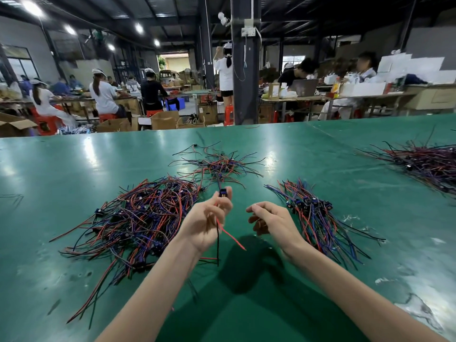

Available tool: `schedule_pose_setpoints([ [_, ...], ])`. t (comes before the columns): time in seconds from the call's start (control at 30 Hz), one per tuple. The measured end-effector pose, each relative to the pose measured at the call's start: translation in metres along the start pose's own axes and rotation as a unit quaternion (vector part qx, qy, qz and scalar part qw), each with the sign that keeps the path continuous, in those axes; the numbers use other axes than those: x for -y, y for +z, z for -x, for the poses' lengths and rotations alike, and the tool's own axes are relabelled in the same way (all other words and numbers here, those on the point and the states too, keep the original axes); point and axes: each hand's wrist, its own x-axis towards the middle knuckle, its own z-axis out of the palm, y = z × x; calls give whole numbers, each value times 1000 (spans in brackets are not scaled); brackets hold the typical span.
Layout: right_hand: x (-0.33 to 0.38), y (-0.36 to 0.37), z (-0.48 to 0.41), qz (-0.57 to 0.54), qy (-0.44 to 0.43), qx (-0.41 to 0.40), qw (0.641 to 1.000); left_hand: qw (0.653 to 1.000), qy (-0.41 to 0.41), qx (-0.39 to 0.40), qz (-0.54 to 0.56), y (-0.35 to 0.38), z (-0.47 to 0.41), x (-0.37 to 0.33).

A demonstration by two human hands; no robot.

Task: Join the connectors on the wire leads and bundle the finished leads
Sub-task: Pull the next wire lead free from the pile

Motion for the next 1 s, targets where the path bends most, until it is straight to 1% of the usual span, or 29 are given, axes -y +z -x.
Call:
schedule_pose_setpoints([
  [0.03,1,0,1,-22,12,19,1000,1000,7,8,13,0,2,-3],
  [0.1,5,4,4,-80,54,91,991,999,13,23,35,1,5,-7],
  [0.17,6,10,9,-132,114,197,965,998,20,28,55,0,6,-9],
  [0.2,5,13,12,-138,129,251,949,997,25,30,66,0,6,-9],
  [0.23,5,16,15,-134,131,298,936,996,31,35,76,0,6,-10],
  [0.3,4,20,20,-138,120,365,913,994,44,50,92,1,8,-13],
  [0.33,4,21,22,-149,112,389,902,993,56,54,87,1,8,-15],
  [0.4,5,20,26,-166,99,434,880,993,98,47,41,2,8,-19],
  [0.5,4,16,26,-144,89,456,874,985,157,15,-65,0,4,-17],
  [0.57,3,12,22,-137,93,463,871,980,169,-8,-100,-3,-1,-11],
  [0.7,5,-4,12,-97,119,470,869,982,139,-37,-120,-11,-7,2],
  [0.77,7,-10,11,-87,123,498,854,982,117,-53,-138,-16,-9,7],
  [0.87,7,-15,11,-130,135,551,813,974,93,-81,-188,-21,-10,16],
  [0.9,7,-16,10,-142,140,558,805,973,87,-83,-199,-22,-10,19],
  [1.0,8,-17,6,-166,162,554,800,966,69,-90,-234,-23,-10,25],
])
